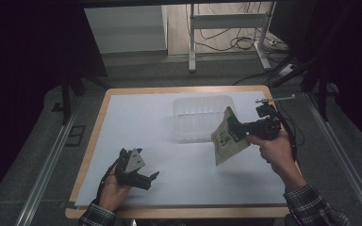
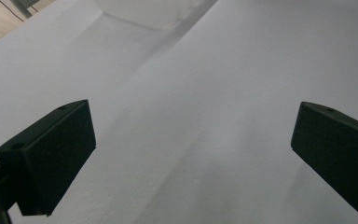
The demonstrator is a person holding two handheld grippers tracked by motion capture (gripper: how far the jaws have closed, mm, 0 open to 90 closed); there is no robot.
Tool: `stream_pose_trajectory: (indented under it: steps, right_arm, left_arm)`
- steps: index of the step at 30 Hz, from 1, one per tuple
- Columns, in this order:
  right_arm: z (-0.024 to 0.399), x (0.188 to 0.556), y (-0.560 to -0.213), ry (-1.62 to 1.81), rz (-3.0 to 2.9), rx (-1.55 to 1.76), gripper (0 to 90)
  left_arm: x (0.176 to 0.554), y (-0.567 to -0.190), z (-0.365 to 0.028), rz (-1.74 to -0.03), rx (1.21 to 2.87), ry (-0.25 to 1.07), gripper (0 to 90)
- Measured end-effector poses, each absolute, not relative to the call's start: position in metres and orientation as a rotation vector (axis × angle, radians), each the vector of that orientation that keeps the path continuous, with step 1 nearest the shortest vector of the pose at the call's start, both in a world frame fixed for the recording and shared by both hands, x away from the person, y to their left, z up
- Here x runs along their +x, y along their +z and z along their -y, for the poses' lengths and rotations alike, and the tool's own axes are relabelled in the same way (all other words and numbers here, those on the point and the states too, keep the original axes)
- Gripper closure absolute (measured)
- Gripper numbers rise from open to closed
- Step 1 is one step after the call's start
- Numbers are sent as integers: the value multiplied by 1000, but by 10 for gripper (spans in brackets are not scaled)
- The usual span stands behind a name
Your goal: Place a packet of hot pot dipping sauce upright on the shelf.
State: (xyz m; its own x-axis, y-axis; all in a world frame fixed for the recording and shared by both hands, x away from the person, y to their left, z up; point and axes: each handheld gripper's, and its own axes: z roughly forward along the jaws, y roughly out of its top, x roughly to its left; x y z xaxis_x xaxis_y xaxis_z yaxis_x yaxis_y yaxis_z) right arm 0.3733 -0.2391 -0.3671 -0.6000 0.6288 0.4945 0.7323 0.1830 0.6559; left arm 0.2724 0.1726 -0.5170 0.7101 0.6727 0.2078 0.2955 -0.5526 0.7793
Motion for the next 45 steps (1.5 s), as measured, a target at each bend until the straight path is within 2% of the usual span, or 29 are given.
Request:
stream_pose_trajectory:
  steps: [22, 45]
  right_arm:
    - [258, 409, -344, -1454, 2313, -1467, 890]
    - [248, 464, -339, -1399, 2354, -1519, 890]
  left_arm:
    - [272, -517, -172, -735, 2166, 641, 0]
    - [272, -516, -173, -739, 2152, 642, 0]
